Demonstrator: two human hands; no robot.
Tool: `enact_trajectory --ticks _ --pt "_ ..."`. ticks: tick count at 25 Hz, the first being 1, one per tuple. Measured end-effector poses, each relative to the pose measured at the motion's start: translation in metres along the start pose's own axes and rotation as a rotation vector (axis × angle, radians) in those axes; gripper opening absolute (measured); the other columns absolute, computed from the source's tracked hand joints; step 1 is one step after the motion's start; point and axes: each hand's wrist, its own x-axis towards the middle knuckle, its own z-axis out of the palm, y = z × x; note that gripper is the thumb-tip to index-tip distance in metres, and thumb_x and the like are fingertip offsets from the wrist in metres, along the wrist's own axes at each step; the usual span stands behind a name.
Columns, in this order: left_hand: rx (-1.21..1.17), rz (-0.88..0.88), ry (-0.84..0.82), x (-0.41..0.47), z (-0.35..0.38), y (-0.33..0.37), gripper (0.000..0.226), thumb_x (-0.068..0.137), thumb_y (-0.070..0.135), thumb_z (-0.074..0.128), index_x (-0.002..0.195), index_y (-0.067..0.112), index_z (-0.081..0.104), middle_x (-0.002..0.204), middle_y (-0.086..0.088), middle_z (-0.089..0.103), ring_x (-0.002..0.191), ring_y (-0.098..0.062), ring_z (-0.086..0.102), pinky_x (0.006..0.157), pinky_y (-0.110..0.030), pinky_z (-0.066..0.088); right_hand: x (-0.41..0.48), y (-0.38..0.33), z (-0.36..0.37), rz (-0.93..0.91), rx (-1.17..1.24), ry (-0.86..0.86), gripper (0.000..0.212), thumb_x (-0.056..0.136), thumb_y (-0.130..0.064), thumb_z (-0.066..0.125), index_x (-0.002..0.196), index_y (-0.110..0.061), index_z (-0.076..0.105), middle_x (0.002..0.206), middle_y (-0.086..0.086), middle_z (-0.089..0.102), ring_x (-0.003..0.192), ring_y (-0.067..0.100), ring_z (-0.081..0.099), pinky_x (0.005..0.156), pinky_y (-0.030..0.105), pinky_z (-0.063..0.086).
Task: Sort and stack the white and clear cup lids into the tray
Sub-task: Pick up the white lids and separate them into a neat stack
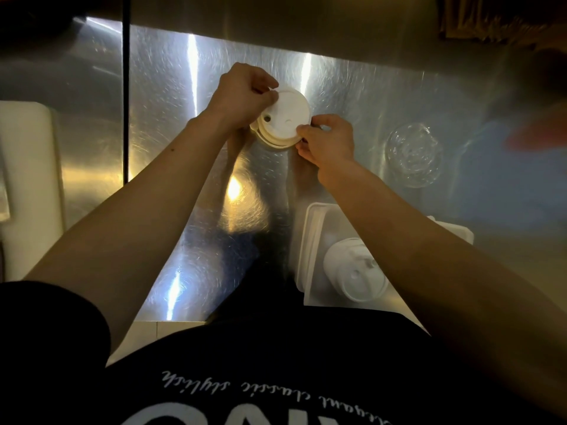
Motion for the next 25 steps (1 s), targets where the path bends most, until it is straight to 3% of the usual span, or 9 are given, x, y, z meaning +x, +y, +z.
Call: enact_trajectory --ticks 4,8,13,15,17,19,25 --pt "-0.001 -0.025 0.028 -0.006 0.001 -0.006 0.033 0.090 0.025 0.064 0.120 0.013 0.064 0.123 -0.006 0.066 0.109 -0.017 0.063 0.086 -0.021 0.048 0.003 -0.001 0.000 0.002 0.010 0.020 0.025 0.080 -0.007 0.072 0.104 -0.012 0.067 0.087 0.007 0.068 0.076 0.021 0.069 0.081 0.041 0.062" --pt "-0.007 -0.071 0.075 -0.022 0.006 -0.012 0.032 0.088 0.025 0.064 0.119 0.015 0.062 0.117 -0.004 0.066 0.099 -0.011 0.061 0.068 -0.009 0.040 0.007 -0.002 -0.003 0.021 0.041 0.006 0.031 0.079 0.000 0.068 0.107 -0.012 0.067 0.096 0.012 0.070 0.088 0.028 0.071 0.083 0.039 0.061" --pt "-0.029 -0.122 0.103 -0.048 0.006 -0.022 0.035 0.084 0.029 0.068 0.116 0.014 0.064 0.099 -0.002 0.067 0.091 -0.008 0.060 0.062 -0.004 0.035 0.001 -0.006 -0.004 -0.050 -0.023 -0.033 0.037 0.078 0.006 0.059 0.111 -0.007 0.068 0.080 0.008 0.069 0.063 0.021 0.066 0.063 0.028 0.057" --pt "-0.043 -0.154 0.091 -0.057 0.007 -0.025 0.037 0.084 0.029 0.069 0.116 0.013 0.063 0.098 0.000 0.065 0.091 -0.009 0.060 0.063 -0.006 0.038 -0.001 -0.010 -0.001 -0.081 -0.089 -0.043 0.038 0.076 0.006 0.058 0.109 -0.009 0.069 0.088 0.009 0.071 0.068 0.024 0.068 0.065 0.031 0.060" --pt "-0.068 -0.182 0.103 -0.062 0.009 -0.027 0.038 0.083 0.031 0.071 0.115 0.012 0.061 0.098 0.000 0.064 0.091 -0.011 0.062 0.069 -0.014 0.047 -0.003 -0.012 0.000 -0.140 -0.166 -0.064 0.040 0.075 0.006 0.059 0.111 -0.009 0.070 0.104 0.009 0.072 0.091 0.024 0.070 0.083 0.034 0.059" --pt "-0.075 -0.188 0.112 -0.065 0.011 -0.027 0.038 0.082 0.031 0.072 0.112 0.011 0.061 0.094 0.000 0.064 0.091 -0.014 0.064 0.077 -0.024 0.053 -0.009 -0.012 0.000 -0.233 -0.262 -0.089 0.039 0.078 0.006 0.060 0.114 -0.008 0.069 0.112 0.008 0.072 0.103 0.020 0.067 0.091 0.029 0.056" --pt "-0.092 -0.202 0.084 -0.068 0.011 -0.024 0.045 0.080 0.033 0.074 0.116 0.012 0.056 0.101 -0.008 0.067 0.094 -0.022 0.068 0.086 -0.038 0.057 -0.014 -0.014 -0.006 -0.344 -0.422 -0.103 0.036 0.085 -0.002 0.063 0.120 -0.010 0.065 0.119 0.010 0.069 0.110 0.021 0.065 0.099 0.031 0.052"
